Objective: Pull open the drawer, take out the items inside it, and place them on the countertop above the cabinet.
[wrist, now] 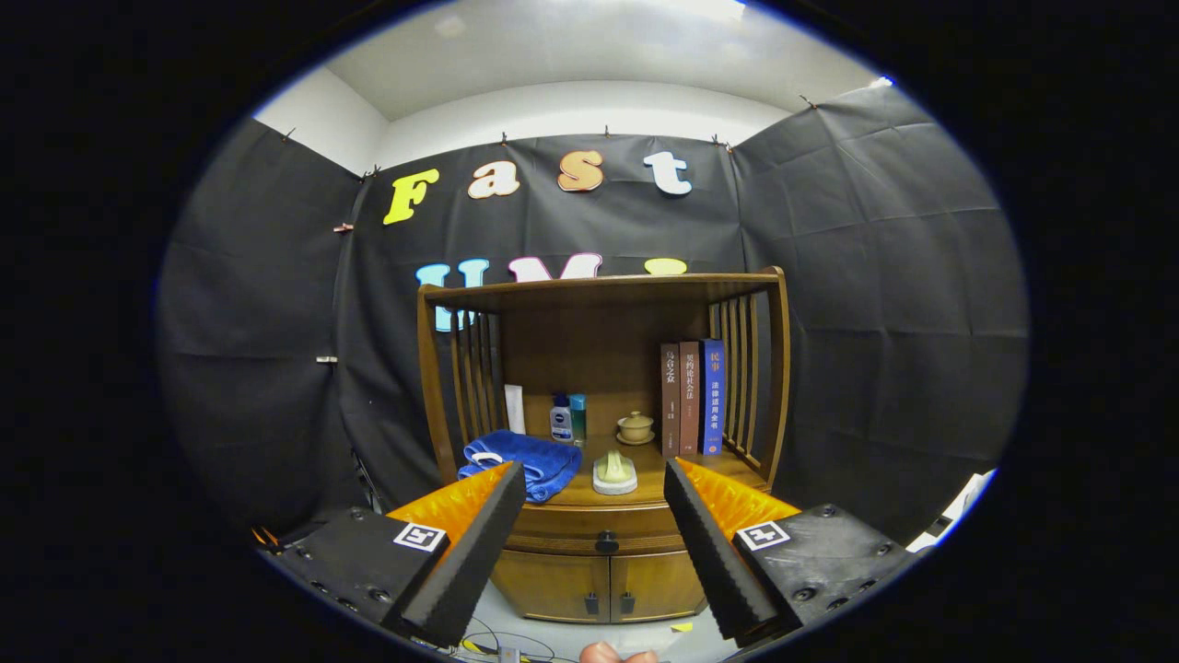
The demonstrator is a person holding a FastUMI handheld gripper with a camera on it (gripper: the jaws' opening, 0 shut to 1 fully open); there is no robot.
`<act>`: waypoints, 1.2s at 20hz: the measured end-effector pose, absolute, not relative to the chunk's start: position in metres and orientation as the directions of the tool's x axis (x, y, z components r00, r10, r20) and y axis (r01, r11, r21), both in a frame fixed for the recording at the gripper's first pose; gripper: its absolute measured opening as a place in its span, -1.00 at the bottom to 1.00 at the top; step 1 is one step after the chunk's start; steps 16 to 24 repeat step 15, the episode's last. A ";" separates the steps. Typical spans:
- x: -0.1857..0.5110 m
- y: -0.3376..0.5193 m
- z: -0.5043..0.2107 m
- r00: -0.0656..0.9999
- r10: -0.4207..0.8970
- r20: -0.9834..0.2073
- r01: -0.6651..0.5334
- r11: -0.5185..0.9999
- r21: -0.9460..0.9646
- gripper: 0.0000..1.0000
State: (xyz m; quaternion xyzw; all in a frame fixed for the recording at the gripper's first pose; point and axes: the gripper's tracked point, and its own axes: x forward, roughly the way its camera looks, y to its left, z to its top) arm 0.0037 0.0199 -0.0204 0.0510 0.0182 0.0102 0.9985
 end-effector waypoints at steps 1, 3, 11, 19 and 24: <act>0.004 0.020 -0.021 0.999 0.022 -0.035 -0.018 0.995 0.101 0.98; 0.005 0.019 -0.020 0.999 0.020 -0.033 -0.017 0.995 0.098 0.98; 0.003 0.026 -0.020 0.999 0.031 -0.036 -0.028 0.995 0.099 0.98; 0.002 0.028 -0.018 0.999 0.036 -0.032 -0.033 0.995 0.095 0.98; 0.002 0.028 -0.018 0.999 0.036 -0.032 -0.033 0.995 0.095 0.98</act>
